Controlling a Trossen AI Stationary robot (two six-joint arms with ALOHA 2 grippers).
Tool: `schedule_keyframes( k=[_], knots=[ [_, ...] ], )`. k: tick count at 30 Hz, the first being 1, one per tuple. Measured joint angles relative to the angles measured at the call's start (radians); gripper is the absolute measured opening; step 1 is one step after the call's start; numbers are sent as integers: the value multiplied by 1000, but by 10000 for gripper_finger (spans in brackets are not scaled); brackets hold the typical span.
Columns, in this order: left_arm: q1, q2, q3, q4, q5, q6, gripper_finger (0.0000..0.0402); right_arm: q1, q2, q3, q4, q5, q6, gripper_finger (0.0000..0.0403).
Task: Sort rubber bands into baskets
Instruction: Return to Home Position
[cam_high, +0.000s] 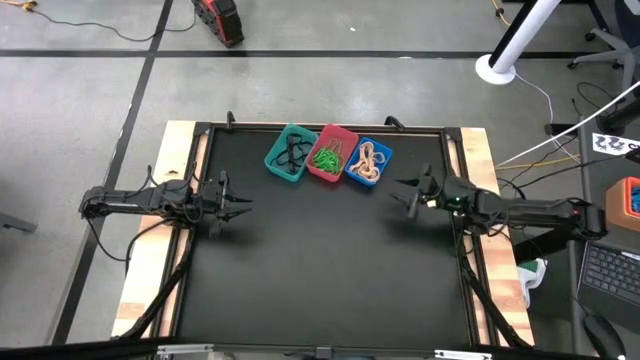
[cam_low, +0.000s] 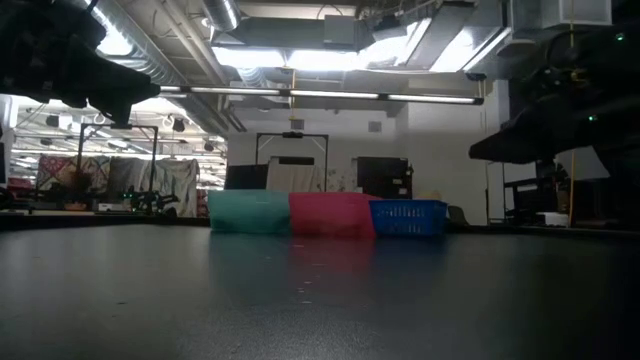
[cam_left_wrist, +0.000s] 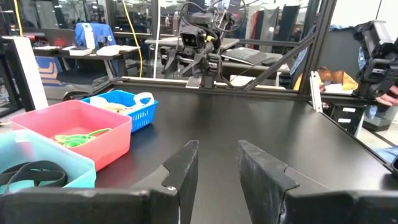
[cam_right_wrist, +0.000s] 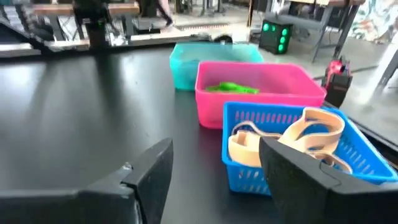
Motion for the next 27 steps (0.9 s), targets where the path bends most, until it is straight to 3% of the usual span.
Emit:
schedule_keyframes(
  k=[6, 15, 27],
  knots=[
    [0, 0, 0, 0, 0, 0, 109, 0, -133, -2, -128, 0, 14, 239],
    [0, 0, 0, 0, 0, -13, 109, 0, -335, -4, -139, -2, -26, 239],
    [0, 0, 0, 0, 0, -8, 109, 0, -525, 15, -344, -139, -57, 239]
  ],
)
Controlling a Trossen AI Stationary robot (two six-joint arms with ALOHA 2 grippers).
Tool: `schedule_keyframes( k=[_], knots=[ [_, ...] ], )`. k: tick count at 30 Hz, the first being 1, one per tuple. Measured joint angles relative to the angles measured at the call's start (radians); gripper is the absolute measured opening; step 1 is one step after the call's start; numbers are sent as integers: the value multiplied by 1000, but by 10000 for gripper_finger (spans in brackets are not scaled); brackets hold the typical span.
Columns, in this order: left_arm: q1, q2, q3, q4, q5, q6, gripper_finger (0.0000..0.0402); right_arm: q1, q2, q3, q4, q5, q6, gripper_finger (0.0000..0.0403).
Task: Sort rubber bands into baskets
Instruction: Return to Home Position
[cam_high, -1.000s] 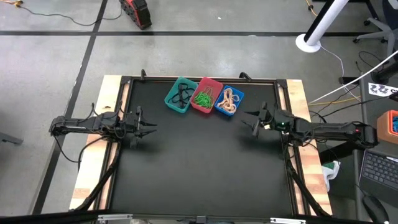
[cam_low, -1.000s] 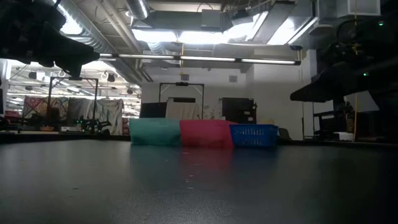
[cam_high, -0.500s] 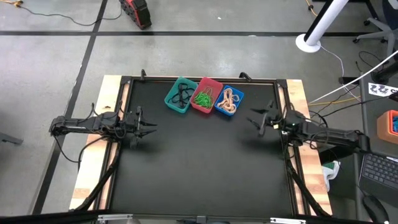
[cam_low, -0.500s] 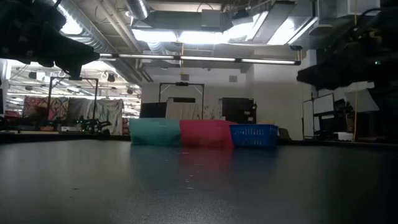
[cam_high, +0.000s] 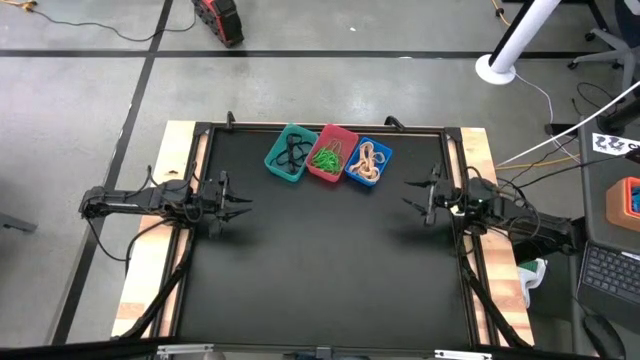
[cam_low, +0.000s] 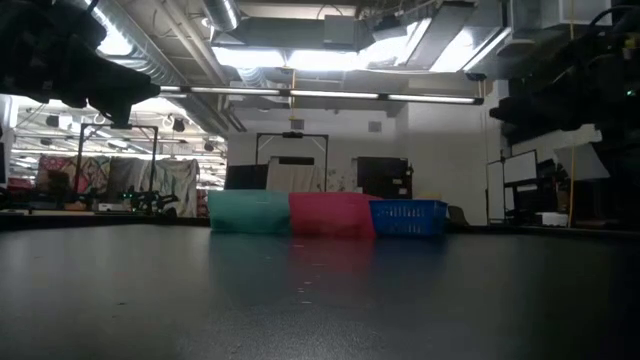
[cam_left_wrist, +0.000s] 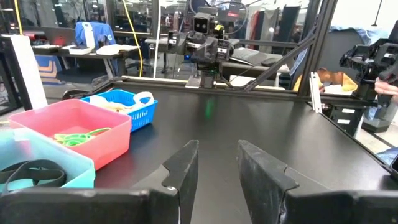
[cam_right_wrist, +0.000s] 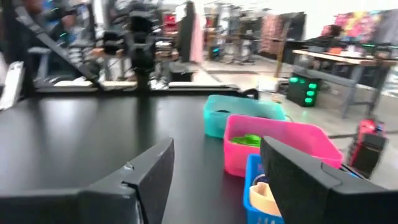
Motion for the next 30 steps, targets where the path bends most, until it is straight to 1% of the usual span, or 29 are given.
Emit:
schedule_keyframes(
  k=[2, 4, 12, 22, 27, 30],
  knots=[
    [0, 0, 0, 0, 0, -7, 109, 0, -14, 29, -67, -40, -21, 239],
    [0, 0, 0, 0, 0, -8, 109, 0, -13, 49, -123, -46, -34, 239],
    [0, 0, 0, 0, 0, -7, 109, 0, -13, 59, -196, -47, -9, 239],
    [0, 0, 0, 0, 0, -5, 109, 0, -13, 53, -155, -48, -16, 239],
    [0, 0, 0, 0, 0, -6, 109, 0, -7, -20, 47, -47, -8, 239],
    [0, 0, 0, -1, 0, -6, 109, 0, -3, -19, 48, -46, -24, 239]
  ],
)
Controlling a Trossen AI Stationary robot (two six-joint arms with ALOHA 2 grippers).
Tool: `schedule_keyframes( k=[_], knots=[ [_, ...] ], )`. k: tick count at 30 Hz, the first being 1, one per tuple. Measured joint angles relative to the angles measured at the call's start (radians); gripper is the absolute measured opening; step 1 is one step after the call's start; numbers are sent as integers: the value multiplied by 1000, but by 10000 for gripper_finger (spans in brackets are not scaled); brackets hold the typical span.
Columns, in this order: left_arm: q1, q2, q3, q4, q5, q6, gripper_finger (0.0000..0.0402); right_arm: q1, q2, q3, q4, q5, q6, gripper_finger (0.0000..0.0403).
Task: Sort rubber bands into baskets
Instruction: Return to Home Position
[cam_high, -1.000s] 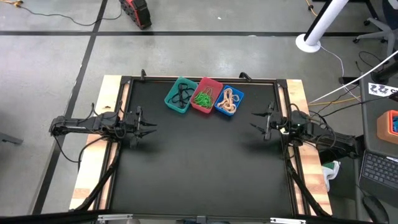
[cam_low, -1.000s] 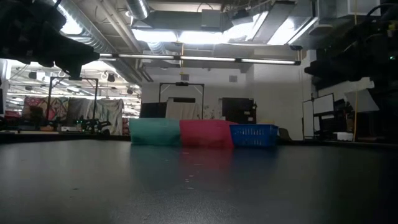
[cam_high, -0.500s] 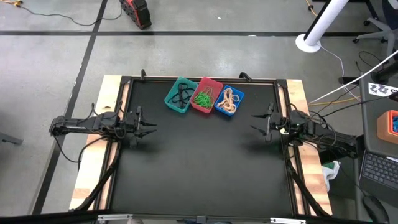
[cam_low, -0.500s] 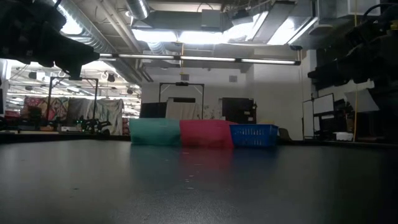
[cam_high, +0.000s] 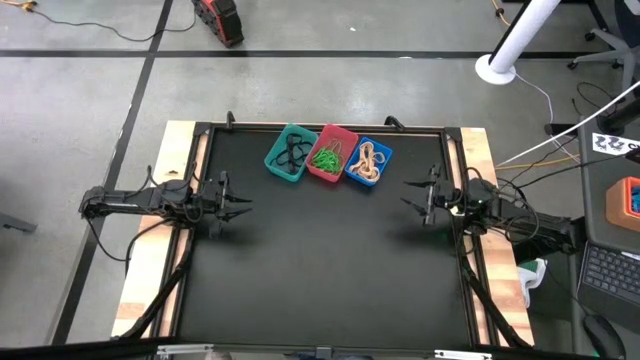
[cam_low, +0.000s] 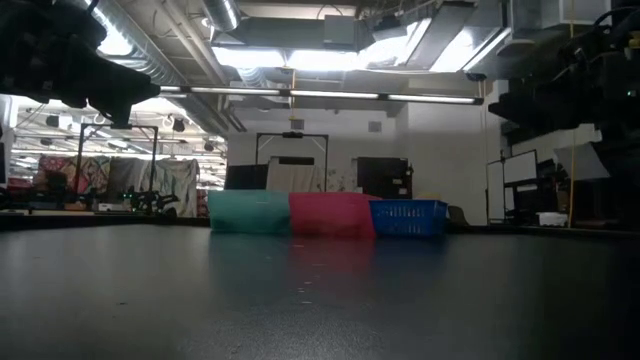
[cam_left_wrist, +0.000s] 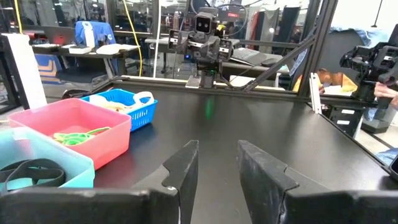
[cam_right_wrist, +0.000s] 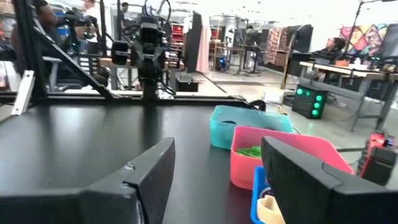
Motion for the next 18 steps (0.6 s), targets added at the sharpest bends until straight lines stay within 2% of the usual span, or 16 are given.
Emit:
schedule_keyframes(
  k=[6, 18],
  knots=[
    [0, 0, 0, 0, 0, -1, 109, 0, 6, 0, -10, 54, 36, 239],
    [0, 0, 0, 0, 0, -1, 109, 0, 5, -2, -7, 52, 35, 239]
  ],
)
